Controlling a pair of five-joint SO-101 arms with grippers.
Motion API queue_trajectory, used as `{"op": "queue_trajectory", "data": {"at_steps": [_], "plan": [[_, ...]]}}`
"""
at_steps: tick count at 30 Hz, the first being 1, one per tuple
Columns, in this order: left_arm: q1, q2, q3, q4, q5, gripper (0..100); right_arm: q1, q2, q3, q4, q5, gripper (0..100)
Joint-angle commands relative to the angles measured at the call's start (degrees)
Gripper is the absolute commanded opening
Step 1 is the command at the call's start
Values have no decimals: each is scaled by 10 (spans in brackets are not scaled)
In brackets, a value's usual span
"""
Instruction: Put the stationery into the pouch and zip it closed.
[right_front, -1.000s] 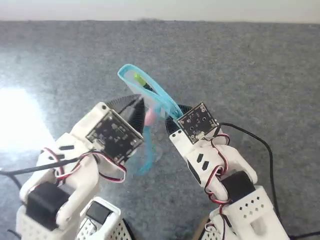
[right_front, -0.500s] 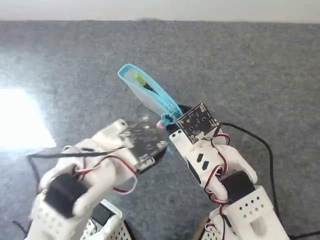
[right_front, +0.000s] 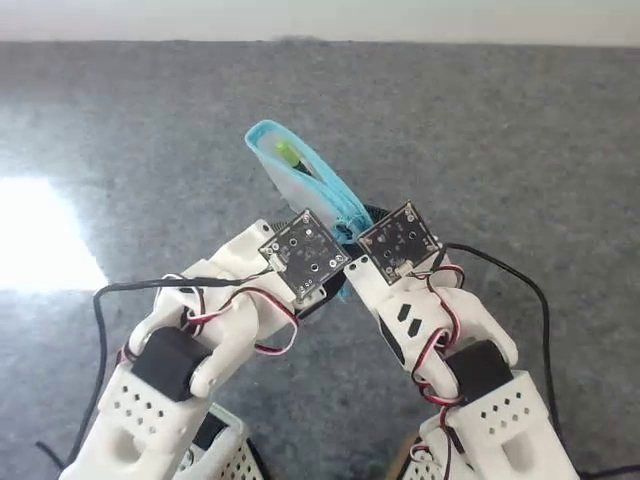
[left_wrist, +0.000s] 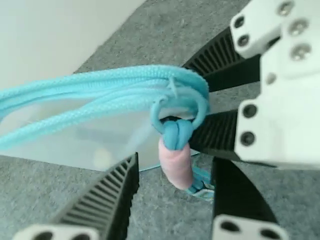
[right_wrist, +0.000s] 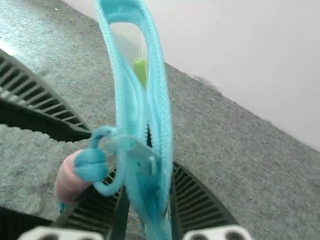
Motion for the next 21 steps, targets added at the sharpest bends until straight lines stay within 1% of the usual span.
{"op": "queue_trajectory", "data": {"at_steps": [1, 4, 6, 9, 13, 18, 21], "plan": [[-4, -5, -1, -28, 3, 177, 7, 18, 26, 4, 10, 8], [-4, -5, -7, -28, 3, 100, 7, 18, 26, 4, 10, 8], [-4, -5, -15, -28, 4, 74, 7, 18, 26, 4, 10, 8], [-4, -6, -30, -24, 8, 73, 7, 18, 26, 4, 10, 8], [-4, -6, -45, -4, 31, 73, 7, 18, 26, 5, 10, 8], [-4, -6, -49, 6, 32, 74, 7, 18, 26, 4, 9, 8], [-4, -6, -49, 9, 32, 125, 7, 18, 26, 4, 8, 8]]}}
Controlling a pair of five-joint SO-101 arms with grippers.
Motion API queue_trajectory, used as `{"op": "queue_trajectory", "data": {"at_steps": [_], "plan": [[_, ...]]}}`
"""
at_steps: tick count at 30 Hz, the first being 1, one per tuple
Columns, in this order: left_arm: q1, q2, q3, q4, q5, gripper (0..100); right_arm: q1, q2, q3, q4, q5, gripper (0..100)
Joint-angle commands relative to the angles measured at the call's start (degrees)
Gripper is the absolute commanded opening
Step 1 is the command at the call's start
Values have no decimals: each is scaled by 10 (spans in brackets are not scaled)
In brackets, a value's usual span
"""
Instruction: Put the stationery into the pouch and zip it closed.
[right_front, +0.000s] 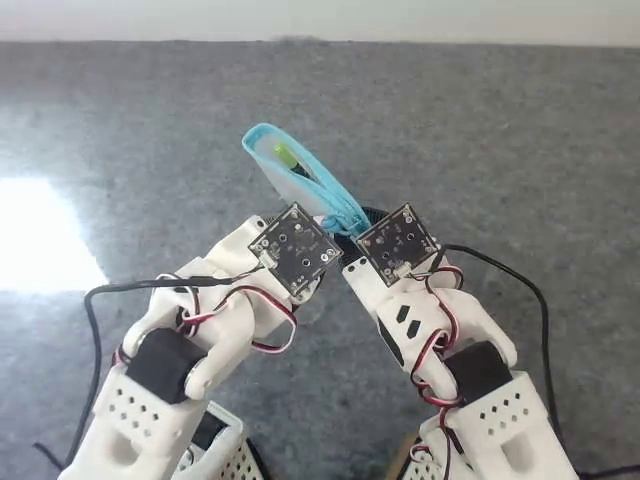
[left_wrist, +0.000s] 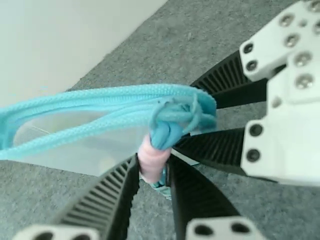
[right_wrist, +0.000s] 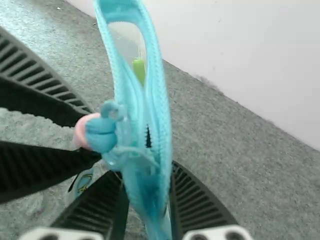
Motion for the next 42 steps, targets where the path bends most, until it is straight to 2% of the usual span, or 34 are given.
{"op": "queue_trajectory", "data": {"at_steps": [1, 3, 7, 20, 27, 30, 34, 36, 39, 42], "plan": [[-4, -6, -28, 4, 9, 147, 7, 18, 23, 4, 8, 8], [-4, -6, -29, -1, 8, 150, 7, 18, 23, 5, 8, 8], [-8, -6, -47, -23, 11, 2, 7, 18, 23, 6, 7, 8], [-12, -6, -94, -16, 26, 11, 7, 18, 31, 4, 8, 8], [-117, 0, -193, 28, 41, 10, 7, 14, 40, 2, 9, 8], [-133, 0, -203, 43, 35, 10, 7, 15, 40, 2, 9, 8], [-122, -4, -202, 76, 20, 18, 7, 15, 40, 2, 6, 8], [-89, -4, -211, 115, 20, 68, 7, 15, 40, 2, 5, 8], [-3, 0, -224, 205, 22, 174, 9, 17, 40, -5, 4, 8], [20, 0, -190, 204, 21, 187, 9, 14, 40, -4, 5, 8]]}}
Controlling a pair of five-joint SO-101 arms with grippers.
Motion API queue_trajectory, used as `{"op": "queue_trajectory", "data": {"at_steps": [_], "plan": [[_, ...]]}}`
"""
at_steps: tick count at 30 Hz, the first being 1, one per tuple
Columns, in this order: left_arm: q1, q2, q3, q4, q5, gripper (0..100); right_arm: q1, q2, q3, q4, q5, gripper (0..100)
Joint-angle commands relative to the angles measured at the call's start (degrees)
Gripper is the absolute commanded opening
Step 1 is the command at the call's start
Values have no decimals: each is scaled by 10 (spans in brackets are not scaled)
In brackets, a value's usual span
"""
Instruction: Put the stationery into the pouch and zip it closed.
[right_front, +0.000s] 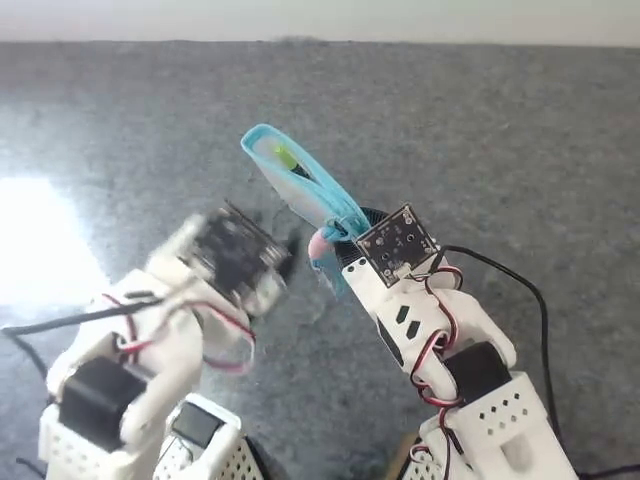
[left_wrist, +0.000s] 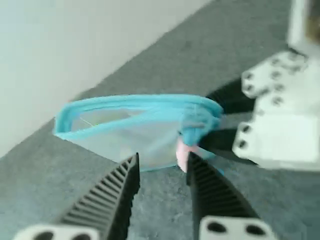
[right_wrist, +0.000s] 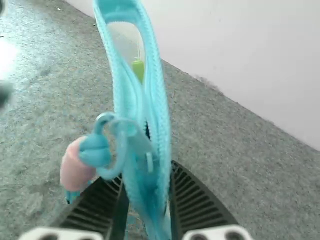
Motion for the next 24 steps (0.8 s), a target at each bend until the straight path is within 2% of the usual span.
{"op": "queue_trajectory", "data": {"at_steps": [1, 5, 8, 20, 24], "plan": [[23, 6, 30, -15, -6, 188, 8, 14, 31, 4, 6, 8], [26, 3, 131, -110, -7, 192, 7, 14, 31, 7, 6, 8], [24, 2, 158, -151, -27, 192, 9, 16, 31, 6, 7, 8], [25, 2, 182, -238, 13, 188, 7, 19, 31, 4, 6, 8], [23, 2, 186, -244, 22, 188, 7, 19, 31, 4, 6, 8]]}}
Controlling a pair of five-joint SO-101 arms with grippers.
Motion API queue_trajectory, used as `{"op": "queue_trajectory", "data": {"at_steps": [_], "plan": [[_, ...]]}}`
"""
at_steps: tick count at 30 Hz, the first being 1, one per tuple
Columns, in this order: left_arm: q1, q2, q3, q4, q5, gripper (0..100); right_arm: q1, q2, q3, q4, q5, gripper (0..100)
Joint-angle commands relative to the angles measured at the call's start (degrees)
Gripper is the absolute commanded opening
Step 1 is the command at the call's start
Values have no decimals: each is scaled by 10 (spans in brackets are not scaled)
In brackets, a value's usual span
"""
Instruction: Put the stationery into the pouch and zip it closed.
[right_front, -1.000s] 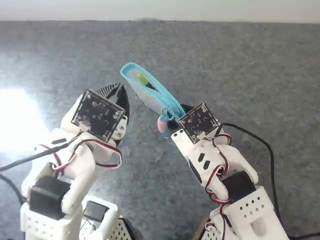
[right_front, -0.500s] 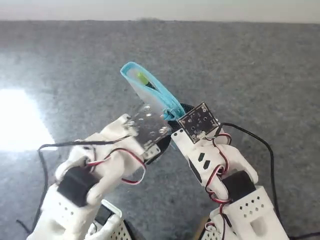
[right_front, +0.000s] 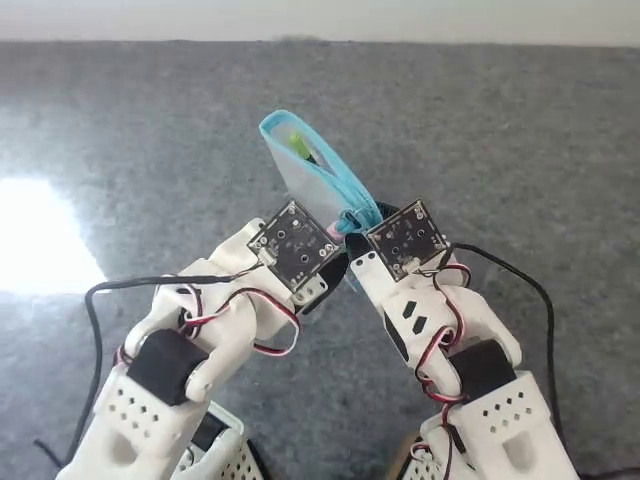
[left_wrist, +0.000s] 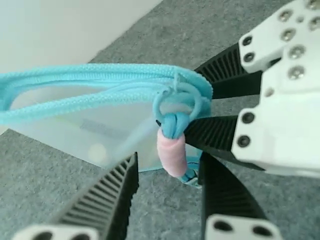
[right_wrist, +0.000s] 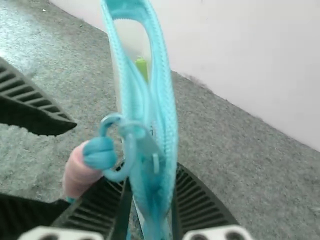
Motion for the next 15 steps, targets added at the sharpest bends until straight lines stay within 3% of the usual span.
{"op": "queue_trajectory", "data": {"at_steps": [1, 9, 15], "plan": [[2, -4, -11, -41, 13, 188, -2, 19, 31, 5, 7, 8], [-41, -2, 2, -98, 30, 188, -2, 19, 31, 5, 8, 8], [-4, -4, 29, -111, 31, 188, -2, 19, 31, 4, 7, 8]]}}
